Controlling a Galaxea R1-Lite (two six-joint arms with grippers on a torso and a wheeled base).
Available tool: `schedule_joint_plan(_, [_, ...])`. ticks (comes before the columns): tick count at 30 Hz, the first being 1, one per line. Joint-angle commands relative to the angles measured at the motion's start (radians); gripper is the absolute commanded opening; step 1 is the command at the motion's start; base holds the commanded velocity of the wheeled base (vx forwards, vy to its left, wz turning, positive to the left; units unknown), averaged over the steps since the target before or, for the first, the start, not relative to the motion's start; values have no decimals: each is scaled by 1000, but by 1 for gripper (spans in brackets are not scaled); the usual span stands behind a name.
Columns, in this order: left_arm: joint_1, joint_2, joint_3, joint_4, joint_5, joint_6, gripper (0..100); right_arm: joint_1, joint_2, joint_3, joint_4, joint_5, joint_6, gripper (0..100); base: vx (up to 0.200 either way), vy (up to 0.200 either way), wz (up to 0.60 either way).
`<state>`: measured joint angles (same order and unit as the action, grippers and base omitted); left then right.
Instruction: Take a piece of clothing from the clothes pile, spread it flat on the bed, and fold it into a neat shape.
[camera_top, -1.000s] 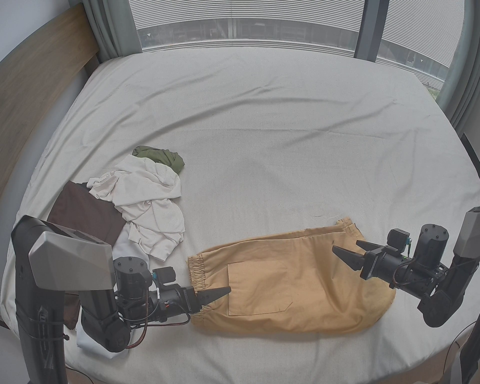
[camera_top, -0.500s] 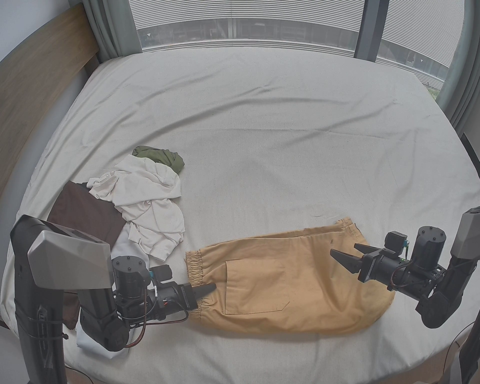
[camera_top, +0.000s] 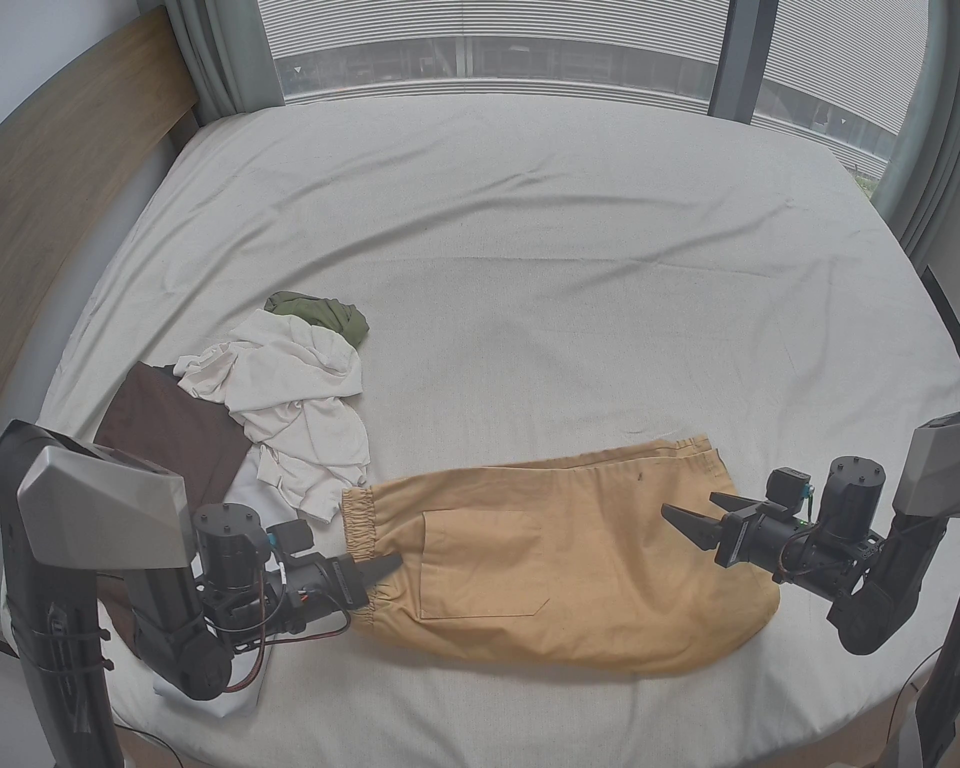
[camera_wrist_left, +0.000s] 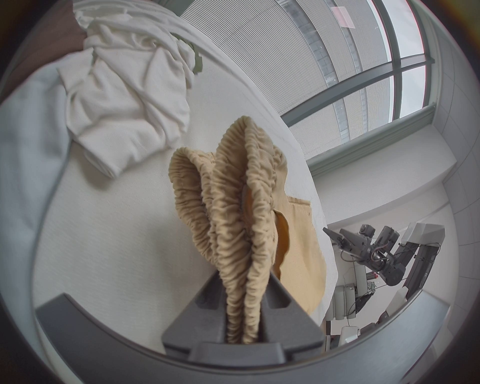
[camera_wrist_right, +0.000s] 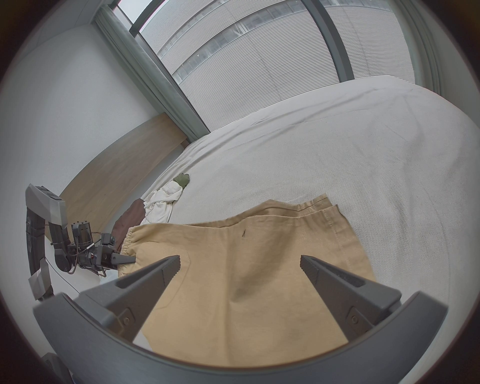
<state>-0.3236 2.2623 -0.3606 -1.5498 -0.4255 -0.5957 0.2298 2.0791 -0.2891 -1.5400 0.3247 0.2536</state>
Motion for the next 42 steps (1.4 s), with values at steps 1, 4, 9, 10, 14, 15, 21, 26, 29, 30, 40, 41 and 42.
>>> schedule_joint_plan(1, [43,-47,8,0,-2,-1,0,-1,2,-7,0,1,1,100,0,0,0])
schedule_joint_plan(4, [52,-53,11,0,-2,-3,0,-1,6,-10,0,1,1,100,0,0,0])
schedule_joint_plan(9, [57,-49,9,2,1,-4,0,-4,2,-12,0,1,1,100,0,0,0])
schedule_joint_plan(10, [63,-49,9,0,1,-3,0,-10,2,-12,0,1,1,100,0,0,0])
schedule_joint_plan(14, [78,-52,9,2,-2,-3,0,-12,2,-12,0,1,1,100,0,0,0])
schedule_joint_plan(15, [83,-52,9,2,-2,-3,0,-12,4,-12,0,1,1,100,0,0,0])
schedule_joint_plan(21, [97,-53,11,2,-4,-1,0,-10,4,-10,0,1,-1,100,0,0,0])
schedule_joint_plan(26, [110,-60,14,2,-7,1,0,-7,4,-10,0,1,-1,100,0,0,0])
schedule_joint_plan(29, [115,-79,23,2,-13,-1,0,-4,6,-7,0,1,1,100,0,0,0])
schedule_joint_plan(30, [113,-90,29,2,-22,-3,0,-3,4,-7,0,1,1,100,0,0,0])
schedule_joint_plan(40, [40,-237,58,2,-62,-134,0,23,2,-1,0,-3,3,100,0,0,0])
schedule_joint_plan(41, [26,-250,55,4,-62,-153,0,29,2,-1,0,-3,3,100,0,0,0])
schedule_joint_plan(42, [15,-256,52,4,-62,-162,0,29,2,1,0,-3,3,100,0,0,0])
